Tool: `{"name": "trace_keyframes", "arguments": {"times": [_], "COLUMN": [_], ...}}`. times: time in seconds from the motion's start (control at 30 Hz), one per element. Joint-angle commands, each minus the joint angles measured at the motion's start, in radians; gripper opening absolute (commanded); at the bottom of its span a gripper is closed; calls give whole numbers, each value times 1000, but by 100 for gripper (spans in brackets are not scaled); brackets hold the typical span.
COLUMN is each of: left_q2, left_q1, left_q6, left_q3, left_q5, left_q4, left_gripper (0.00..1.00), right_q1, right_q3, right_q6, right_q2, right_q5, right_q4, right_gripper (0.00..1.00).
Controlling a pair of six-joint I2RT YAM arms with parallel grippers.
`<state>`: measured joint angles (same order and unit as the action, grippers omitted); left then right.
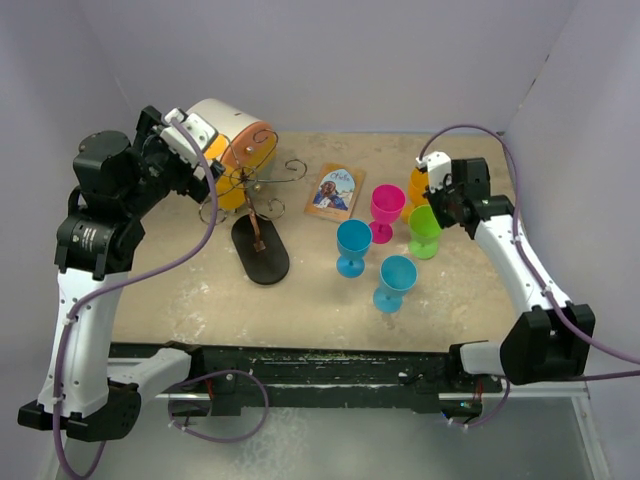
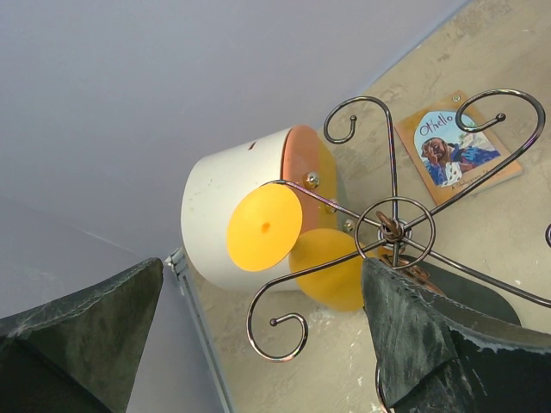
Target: Place the wine glass upside down on the wine glass rack
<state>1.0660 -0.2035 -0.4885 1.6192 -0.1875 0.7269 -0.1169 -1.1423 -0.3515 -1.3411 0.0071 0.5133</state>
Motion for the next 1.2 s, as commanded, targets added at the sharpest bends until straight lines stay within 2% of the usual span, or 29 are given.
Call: {"name": "trace_keyframes", "arguments": {"times": [0.0, 0.33, 0.53, 0.73, 0.8, 0.87, 0.97, 1.03, 1.17], "left_q2": [-1, 3, -4, -24, -28, -30, -31, -29, -26], "left_q1": [0, -1, 0, -1, -1, -1, 1, 2, 3], "left_q6": [31, 95, 140, 142, 142, 143, 154, 170, 214], "left_q3": [19, 36, 49, 53, 58, 63, 71, 77, 86], "left_q5": [5, 52, 25, 17, 14, 7, -5, -16, -73], "left_q4": [-30, -41, -42, -46, -43, -41, -41, -46, -54], "left_gripper": [99, 99, 99, 99, 99, 99, 99, 99, 99], "right_q1": [16, 116, 117, 117, 117, 117, 117, 117, 117], "right_q3": [-12, -1, -57, -141, -210, -286, -364, -414, -515], "right_q6": [-2, -30, -56, -169, -168, -142, -83, -49, 37], "right_q2": [79, 233, 234, 256, 261, 275, 314, 318, 274], "right_q5": [12, 251, 298, 326, 268, 142, -109, -330, -580], "right_q4": [11, -36, -61, -180, -171, -144, -147, -126, -113], "right_gripper": [0, 0, 0, 0, 0, 0, 0, 0, 0]}}
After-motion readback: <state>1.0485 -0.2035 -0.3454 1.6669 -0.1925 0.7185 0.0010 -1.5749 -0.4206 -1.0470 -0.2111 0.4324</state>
